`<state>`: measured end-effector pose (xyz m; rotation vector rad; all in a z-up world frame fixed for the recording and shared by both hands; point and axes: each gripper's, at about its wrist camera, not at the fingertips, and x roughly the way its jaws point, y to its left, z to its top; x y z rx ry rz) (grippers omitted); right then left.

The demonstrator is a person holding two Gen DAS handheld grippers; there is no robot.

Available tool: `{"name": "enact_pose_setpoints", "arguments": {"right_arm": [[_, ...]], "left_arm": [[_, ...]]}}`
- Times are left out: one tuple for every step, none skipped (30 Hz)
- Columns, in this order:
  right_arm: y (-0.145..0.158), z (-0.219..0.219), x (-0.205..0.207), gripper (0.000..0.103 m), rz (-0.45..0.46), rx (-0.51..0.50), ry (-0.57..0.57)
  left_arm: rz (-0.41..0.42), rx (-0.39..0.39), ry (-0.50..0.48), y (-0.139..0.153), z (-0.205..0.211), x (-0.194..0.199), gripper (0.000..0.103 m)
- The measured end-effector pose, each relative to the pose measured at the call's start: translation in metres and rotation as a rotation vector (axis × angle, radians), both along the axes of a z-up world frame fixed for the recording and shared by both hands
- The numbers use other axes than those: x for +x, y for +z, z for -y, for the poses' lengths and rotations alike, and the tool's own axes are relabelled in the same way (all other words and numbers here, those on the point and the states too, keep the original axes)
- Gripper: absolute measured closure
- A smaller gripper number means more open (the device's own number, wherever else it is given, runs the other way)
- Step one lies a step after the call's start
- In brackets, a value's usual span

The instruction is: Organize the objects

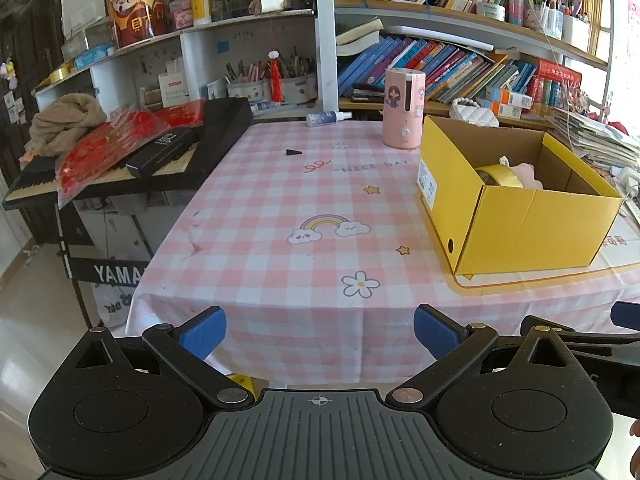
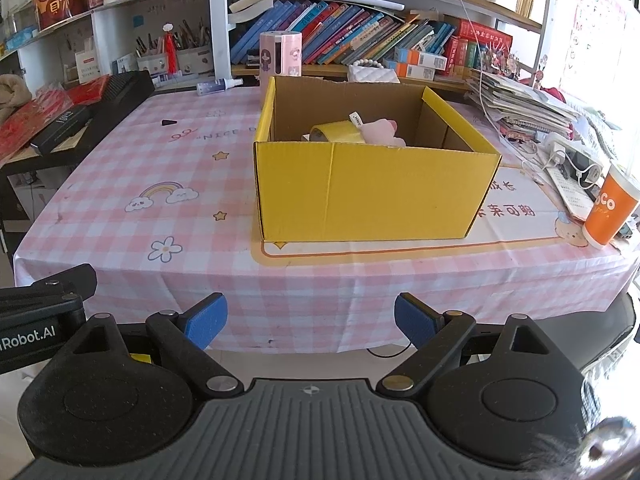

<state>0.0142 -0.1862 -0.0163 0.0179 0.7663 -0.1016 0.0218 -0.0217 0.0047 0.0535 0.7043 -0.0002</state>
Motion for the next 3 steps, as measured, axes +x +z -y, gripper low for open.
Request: {"name": "enact_pose_setpoints", "arguments": {"right_arm": [[-0.0003, -0.0001, 0.0004, 0.012, 0.0, 0.0, 0.0], [-0.0003, -0.0001, 0.0003, 0.012, 0.0, 0.001, 0.0], [-0.0003, 0.0, 0.0001, 0.012, 0.0, 0.001, 0.0]], "left_arm": [[0.001, -0.001, -0.001, 0.0001, -0.0001, 0.0001, 0.002], [0.002, -0.003, -0.002, 0.0001, -0.0008, 0.0006, 0.002], [0.003, -0.003, -0.005, 0.0004, -0.0006, 0.0008, 0.002]]}}
